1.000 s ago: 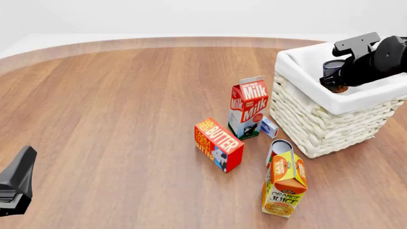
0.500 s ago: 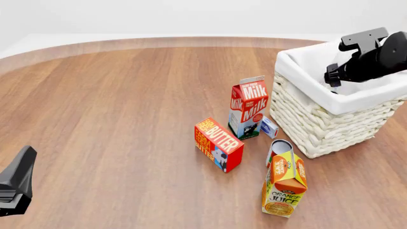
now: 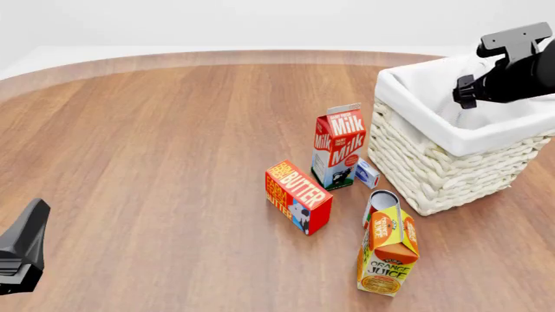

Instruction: Pick up the alphabet soup, and put it in the basket.

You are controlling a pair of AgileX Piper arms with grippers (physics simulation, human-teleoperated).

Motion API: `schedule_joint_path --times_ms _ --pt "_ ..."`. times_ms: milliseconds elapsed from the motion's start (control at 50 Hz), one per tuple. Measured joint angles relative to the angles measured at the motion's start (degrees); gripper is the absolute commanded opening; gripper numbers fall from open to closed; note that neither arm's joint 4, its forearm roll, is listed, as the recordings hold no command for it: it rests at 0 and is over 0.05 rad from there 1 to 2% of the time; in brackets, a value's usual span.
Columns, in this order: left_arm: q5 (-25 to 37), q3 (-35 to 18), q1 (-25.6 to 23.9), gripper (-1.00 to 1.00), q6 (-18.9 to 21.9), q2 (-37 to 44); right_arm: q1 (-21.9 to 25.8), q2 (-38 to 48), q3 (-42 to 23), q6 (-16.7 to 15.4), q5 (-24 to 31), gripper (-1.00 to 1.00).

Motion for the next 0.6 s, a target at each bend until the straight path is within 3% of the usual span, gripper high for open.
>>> schedule_joint_path --times_ms 600 --pt "0.0 0.0 0.0 1.0 0.0 0.0 0.34 -13.16 6.91 -0.22 -1.2 1.0"
